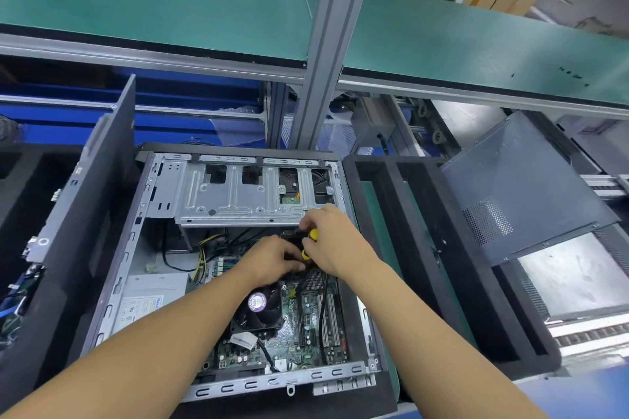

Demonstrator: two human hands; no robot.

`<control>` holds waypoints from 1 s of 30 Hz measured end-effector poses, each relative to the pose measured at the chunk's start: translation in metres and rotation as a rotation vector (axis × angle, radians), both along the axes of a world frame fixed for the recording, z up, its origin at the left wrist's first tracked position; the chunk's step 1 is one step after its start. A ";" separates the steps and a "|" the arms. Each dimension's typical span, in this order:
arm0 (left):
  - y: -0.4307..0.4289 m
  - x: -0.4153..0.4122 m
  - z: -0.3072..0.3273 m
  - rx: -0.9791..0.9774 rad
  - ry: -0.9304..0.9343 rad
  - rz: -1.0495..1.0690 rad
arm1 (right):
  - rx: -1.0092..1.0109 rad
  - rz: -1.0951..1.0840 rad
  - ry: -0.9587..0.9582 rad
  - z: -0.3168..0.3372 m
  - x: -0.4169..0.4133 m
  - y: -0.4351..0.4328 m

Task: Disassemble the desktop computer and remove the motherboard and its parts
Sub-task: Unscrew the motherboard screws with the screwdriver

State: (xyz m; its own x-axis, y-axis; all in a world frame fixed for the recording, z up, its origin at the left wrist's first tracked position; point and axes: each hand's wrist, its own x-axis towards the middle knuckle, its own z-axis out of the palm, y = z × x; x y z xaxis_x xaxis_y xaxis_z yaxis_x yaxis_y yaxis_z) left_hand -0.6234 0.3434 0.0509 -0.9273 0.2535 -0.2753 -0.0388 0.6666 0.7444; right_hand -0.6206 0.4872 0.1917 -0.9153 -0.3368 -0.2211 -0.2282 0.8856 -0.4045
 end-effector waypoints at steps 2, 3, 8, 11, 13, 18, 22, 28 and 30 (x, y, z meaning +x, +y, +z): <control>0.000 -0.001 0.000 -0.007 -0.006 0.008 | 0.039 -0.050 0.044 -0.002 0.000 0.001; 0.000 -0.002 0.000 -0.013 -0.002 0.010 | 0.066 -0.072 0.063 -0.003 -0.001 0.001; 0.001 -0.002 0.000 -0.020 0.001 0.012 | 0.013 -0.064 0.073 -0.004 -0.001 0.001; -0.001 -0.001 0.003 0.002 -0.009 -0.012 | -0.010 0.025 0.051 -0.001 -0.001 0.003; -0.001 0.000 0.004 0.001 -0.010 -0.032 | -0.001 0.063 0.024 0.000 -0.001 0.003; 0.000 0.000 0.006 -0.012 -0.007 -0.003 | 0.025 -0.025 0.047 -0.003 -0.001 0.005; 0.001 0.001 0.007 0.009 0.015 -0.012 | 0.059 -0.088 0.039 -0.002 -0.003 0.004; -0.003 0.002 0.007 0.048 -0.009 -0.003 | 0.032 0.051 0.029 0.002 -0.004 0.005; -0.003 0.003 0.009 0.039 0.000 -0.002 | 0.031 0.044 0.016 0.001 -0.005 0.005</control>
State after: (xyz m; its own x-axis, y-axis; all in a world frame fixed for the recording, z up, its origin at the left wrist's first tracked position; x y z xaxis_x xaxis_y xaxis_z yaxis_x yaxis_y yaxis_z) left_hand -0.6206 0.3408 0.0596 -0.9267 0.2661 -0.2652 -0.0373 0.6371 0.7698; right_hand -0.6254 0.4918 0.1931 -0.9030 -0.3702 -0.2178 -0.2734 0.8865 -0.3732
